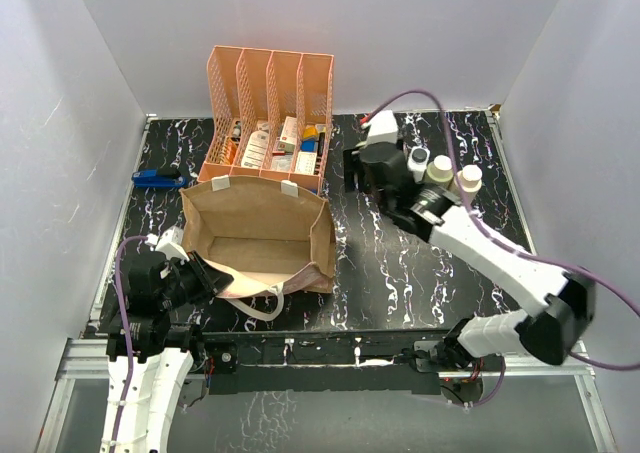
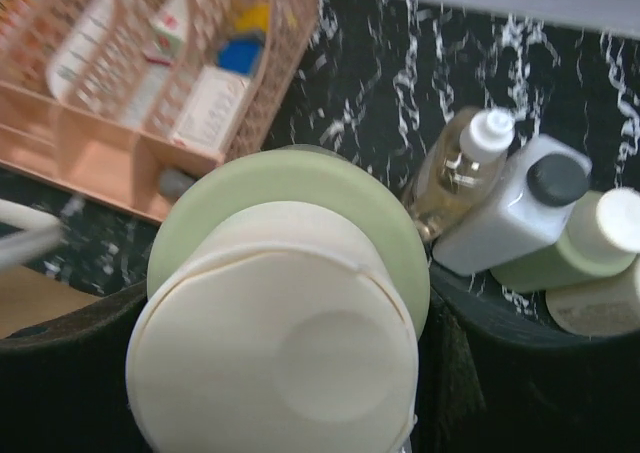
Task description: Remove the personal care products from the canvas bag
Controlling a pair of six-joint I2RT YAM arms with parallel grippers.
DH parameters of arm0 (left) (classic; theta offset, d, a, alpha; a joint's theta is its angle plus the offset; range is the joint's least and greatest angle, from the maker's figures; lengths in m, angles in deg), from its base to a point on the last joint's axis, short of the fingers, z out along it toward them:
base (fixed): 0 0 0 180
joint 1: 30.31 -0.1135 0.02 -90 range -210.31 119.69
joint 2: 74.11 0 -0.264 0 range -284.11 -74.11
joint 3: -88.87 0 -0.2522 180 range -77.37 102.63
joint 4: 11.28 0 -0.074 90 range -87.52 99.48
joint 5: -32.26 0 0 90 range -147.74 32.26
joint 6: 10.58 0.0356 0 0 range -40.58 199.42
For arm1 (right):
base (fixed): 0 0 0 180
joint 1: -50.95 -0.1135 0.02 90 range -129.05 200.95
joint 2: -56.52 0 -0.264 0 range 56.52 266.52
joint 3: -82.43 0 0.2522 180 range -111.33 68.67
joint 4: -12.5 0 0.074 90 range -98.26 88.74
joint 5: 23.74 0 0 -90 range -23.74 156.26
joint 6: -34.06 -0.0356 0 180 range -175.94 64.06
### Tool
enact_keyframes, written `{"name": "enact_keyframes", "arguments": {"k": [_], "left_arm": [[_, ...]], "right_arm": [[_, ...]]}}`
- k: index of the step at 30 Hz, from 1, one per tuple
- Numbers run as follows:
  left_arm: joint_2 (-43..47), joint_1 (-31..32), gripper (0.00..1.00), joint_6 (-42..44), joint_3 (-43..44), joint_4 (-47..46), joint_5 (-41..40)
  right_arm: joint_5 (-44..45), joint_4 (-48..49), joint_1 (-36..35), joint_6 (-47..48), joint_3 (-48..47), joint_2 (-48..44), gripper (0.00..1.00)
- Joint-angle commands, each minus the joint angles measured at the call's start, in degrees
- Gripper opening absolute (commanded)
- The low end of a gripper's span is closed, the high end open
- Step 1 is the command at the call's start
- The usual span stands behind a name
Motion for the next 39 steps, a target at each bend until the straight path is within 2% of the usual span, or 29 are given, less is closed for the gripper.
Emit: {"name": "enact_keyframes", "arguments": {"k": [1, 7, 14, 22, 25, 28, 29, 31, 35, 38, 39], "left_arm": [[-0.4, -0.3, 0.0, 0.4, -0.2, 0.1, 1.0], [-0.7, -0.3, 0.0, 0.4, -0.2, 0.1, 1.0], [-1.0, -0.3, 0.0, 0.3, -0.3, 0.1, 0.9], [-0.8, -0.3, 0.0, 0.4, -0.2, 0.0, 1.0], [-0.8, -0.1, 0.0, 0.2, -0.2, 0.1, 0.8], [-1.1, 0.0, 0.02, 0.1, 0.3, 0.1, 0.3], [-1.5, 0.3, 0.05, 0.1, 0.5, 0.1, 0.0], [-2.7, 0.9, 0.17, 0.4, 1.7, 0.2, -1.3], [-5.2, 1.9, 0.51, 1.7, 5.7, 0.4, -3.2], [-6.9, 2.0, 0.66, 2.3, 9.5, 1.2, -4.2], [-7.3, 2.0, 0.74, 2.6, 10.8, 1.5, -4.4]], "right_arm": [[3.9, 8.1, 1.8, -0.8, 1.6, 5.4, 0.23], [1.9, 11.6, 6.0, -2.7, -1.3, 16.7, 0.22], [3.1, 10.0, 9.0, -6.7, -9.6, 29.8, 0.22], [1.2, 7.5, 11.8, -9.5, -16.2, 36.7, 0.23], [0.6, 6.8, 12.4, -9.1, -17.4, 37.8, 0.27], [0.3, 6.2, 12.5, -9.2, -17.4, 38.3, 0.36], [-0.1, 6.0, 12.5, -9.2, -17.5, 38.2, 0.4], [-0.7, 5.5, 12.6, -9.1, -17.8, 38.4, 0.59], [-1.1, 3.7, 12.6, -8.7, -18.9, 38.4, 0.75], [-2.1, 3.0, 12.6, -8.5, -18.9, 38.1, 0.89], [-2.9, 2.6, 12.6, -8.2, -19.1, 37.9, 0.93]]}}
